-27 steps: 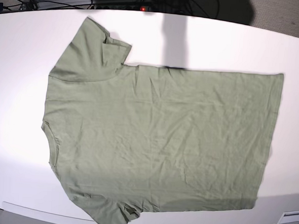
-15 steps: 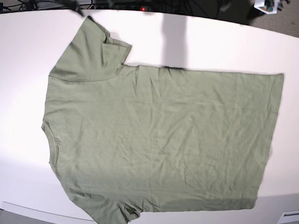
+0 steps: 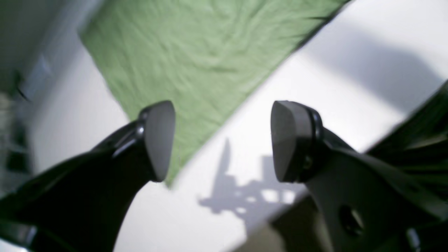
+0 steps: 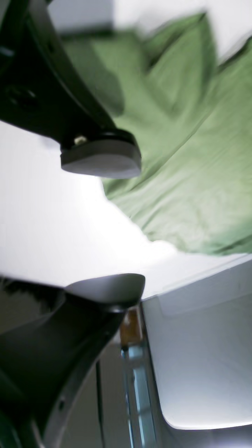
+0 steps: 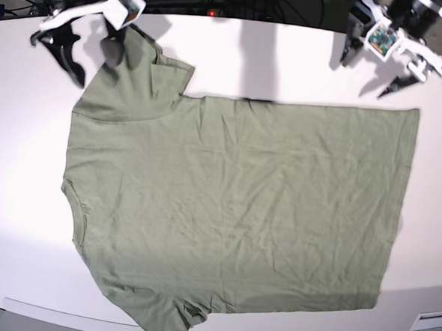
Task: Fold the T-shirt properly
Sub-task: 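Move both grippers down to the shirt's sleeve and hem corner edge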
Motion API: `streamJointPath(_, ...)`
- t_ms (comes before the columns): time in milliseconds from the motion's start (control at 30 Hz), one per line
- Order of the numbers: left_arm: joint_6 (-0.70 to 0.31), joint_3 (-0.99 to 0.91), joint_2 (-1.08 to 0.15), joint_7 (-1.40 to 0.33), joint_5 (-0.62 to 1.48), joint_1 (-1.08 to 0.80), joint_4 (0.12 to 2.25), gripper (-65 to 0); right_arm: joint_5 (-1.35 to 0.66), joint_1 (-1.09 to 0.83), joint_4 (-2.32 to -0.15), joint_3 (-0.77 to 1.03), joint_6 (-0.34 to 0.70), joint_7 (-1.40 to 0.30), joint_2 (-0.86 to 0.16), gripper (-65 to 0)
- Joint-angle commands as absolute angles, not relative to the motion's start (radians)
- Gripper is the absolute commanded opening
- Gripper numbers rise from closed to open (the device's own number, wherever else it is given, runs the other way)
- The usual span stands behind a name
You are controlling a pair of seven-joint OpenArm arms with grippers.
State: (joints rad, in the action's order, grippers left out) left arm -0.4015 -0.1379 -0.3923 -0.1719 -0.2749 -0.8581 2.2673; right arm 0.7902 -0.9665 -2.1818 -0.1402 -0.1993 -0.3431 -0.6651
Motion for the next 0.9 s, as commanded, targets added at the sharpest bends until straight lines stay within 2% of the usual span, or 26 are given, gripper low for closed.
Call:
streamJointPath(0, -0.398, -0.142, -0.419, -0.149, -0.273, -0.844, 2.286, -24.0, 0.804, -0.956, -2.201, -0.137, -0.198, -0.371, -0.695, -22.2)
streamJointPath(167, -0.44, -0.141, -0.522, -0.262, -0.273, -0.754, 2.286, -24.0, 0.801, -0.923, -2.201, -0.139, -0.096, -0.488, -0.769, -22.2)
streamJointPath(400, -0.439, -0.141, -0.671, -0.29, -0.278, -0.724, 2.232, -24.0, 0.72, -0.926, -2.201, -0.149, -0.011, -0.525, -0.77, -22.2)
streamJointPath(533, -0.439, -0.141, -0.728, -0.261, -0.288, -0.686, 2.091, -24.0, 0.723, -0.926, -2.202, -0.193, -0.007, -0.524, -0.77, -22.2)
streamJointPath(667, -0.439, -0.141, -0.755, -0.145, -0.288, -0.63, 1.909, -24.0, 0.726, -0.925, -2.218, -0.253, -0.012, -0.524, -0.764, -22.2)
streamJointPath(767, -0.439, -0.14, -0.754, -0.075, -0.288, -0.577, 1.793, -24.0, 0.726, -0.925, -2.241, -0.295, -0.025, -0.519, -0.731, -22.2)
streamJointPath(867, -0.439, -0.112, -0.755, -0.077, -0.288, -0.534, 1.717, -24.0, 0.727, -0.924, -2.265, -0.32, -0.025, -0.502, -0.698, -22.2)
